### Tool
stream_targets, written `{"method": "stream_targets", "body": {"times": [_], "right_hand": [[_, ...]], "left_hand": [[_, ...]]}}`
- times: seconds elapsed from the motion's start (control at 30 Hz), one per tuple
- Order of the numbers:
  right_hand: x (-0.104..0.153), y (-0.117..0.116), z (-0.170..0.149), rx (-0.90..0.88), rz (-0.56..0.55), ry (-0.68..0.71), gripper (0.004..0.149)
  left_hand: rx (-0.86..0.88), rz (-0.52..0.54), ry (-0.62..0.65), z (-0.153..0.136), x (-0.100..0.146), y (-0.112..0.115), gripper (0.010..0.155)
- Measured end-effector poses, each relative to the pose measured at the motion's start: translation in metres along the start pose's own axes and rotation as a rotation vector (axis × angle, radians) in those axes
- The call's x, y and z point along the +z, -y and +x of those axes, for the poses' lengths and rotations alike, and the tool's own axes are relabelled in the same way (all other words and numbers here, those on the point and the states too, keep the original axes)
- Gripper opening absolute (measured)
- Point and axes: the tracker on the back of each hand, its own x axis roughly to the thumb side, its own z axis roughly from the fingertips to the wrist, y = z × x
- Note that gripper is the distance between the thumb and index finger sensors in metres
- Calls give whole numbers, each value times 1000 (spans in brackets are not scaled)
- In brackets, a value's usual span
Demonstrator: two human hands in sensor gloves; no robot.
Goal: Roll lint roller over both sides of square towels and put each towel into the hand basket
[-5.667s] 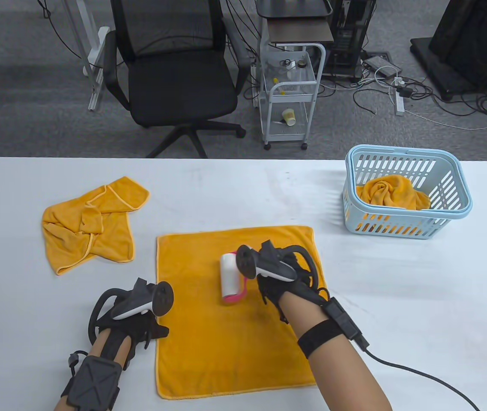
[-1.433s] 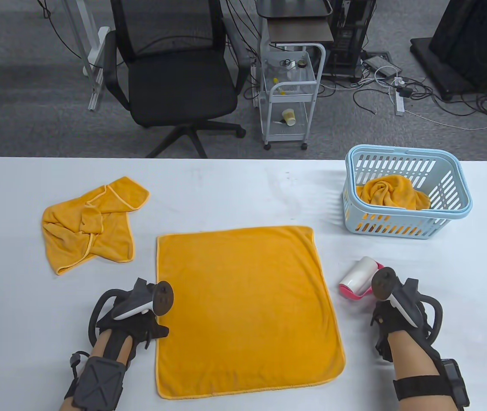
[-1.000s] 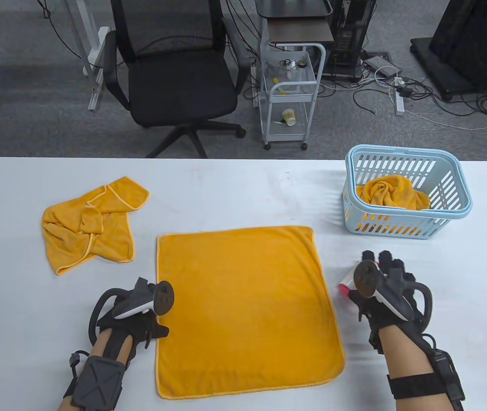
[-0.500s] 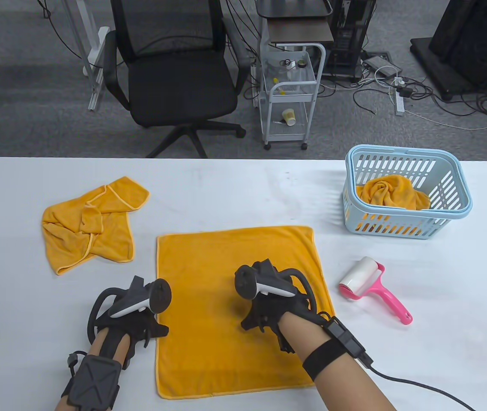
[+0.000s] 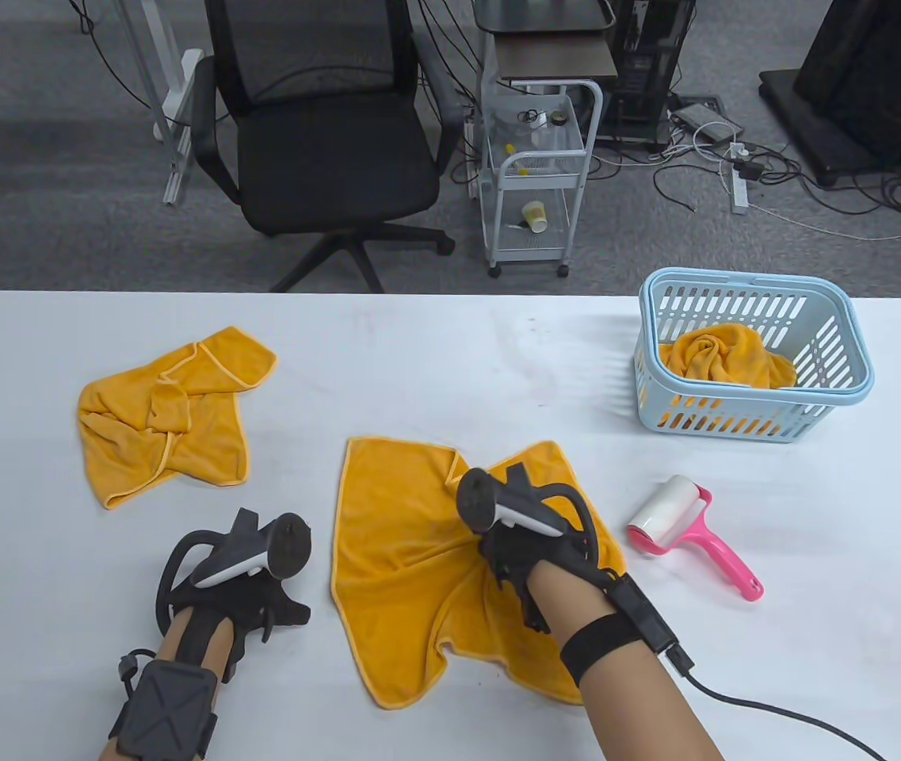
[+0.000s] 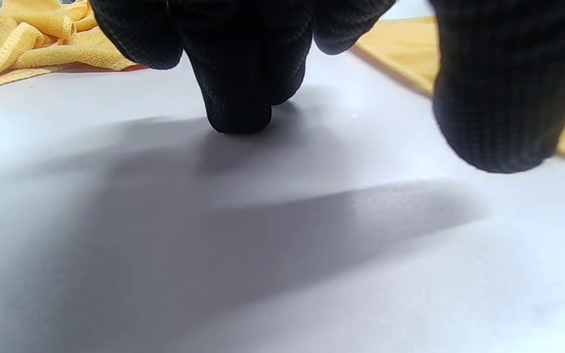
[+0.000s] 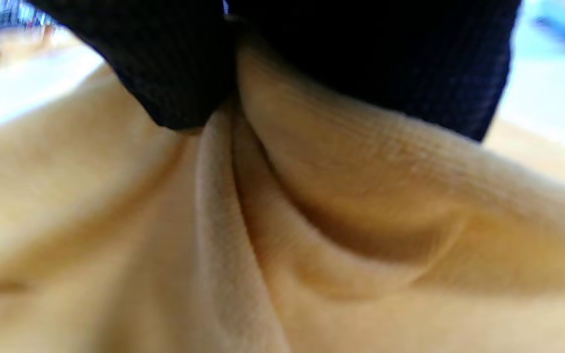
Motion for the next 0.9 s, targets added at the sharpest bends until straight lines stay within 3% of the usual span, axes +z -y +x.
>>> {"method": "stream_targets", "body": {"times": [0.07, 0.1, 0.13, 0.17, 0.23, 0.27, 0.4, 0.5, 0.67, 0.73, 0.83, 0.9], "right_hand": [[7, 32, -18, -122, -75, -28, 45], [15, 64, -35, -220, -158, -68, 45], [18, 75, -41, -249, -190, -81, 45], [27, 105, -59, -336, -290, -124, 45], [40, 137, -82, -472, -413, -177, 42], [51, 161, -101, -618, -543, -229, 41], [78, 207, -142, -920, -810, -340, 41], [87, 229, -166, -1055, -881, -299, 48], [74, 227, -201, -1133, -901, -310, 59], [57, 208, -216, -1163, -826, -328, 63], [30, 157, -238, -1249, -705, -333, 70], [23, 140, -242, -1257, -654, -325, 72]], "left_hand": [[4, 1, 2, 0, 0, 0, 96], [5, 1, 2, 0, 0, 0, 96], [4, 1, 2, 0, 0, 0, 96], [3, 2, 1, 0, 0, 0, 95], [-4, 3, -1, 0, 0, 0, 94], [-9, 3, -2, 1, 0, 0, 94], [-15, 4, -3, 1, 0, 0, 92], [4, 6, 3, -1, 1, 1, 91], [17, 5, 7, -2, 1, 0, 89], [18, 4, 8, -2, 1, 0, 89], [23, -5, 7, -2, 0, 1, 89], [27, -5, 7, -2, -1, 1, 88]]}}
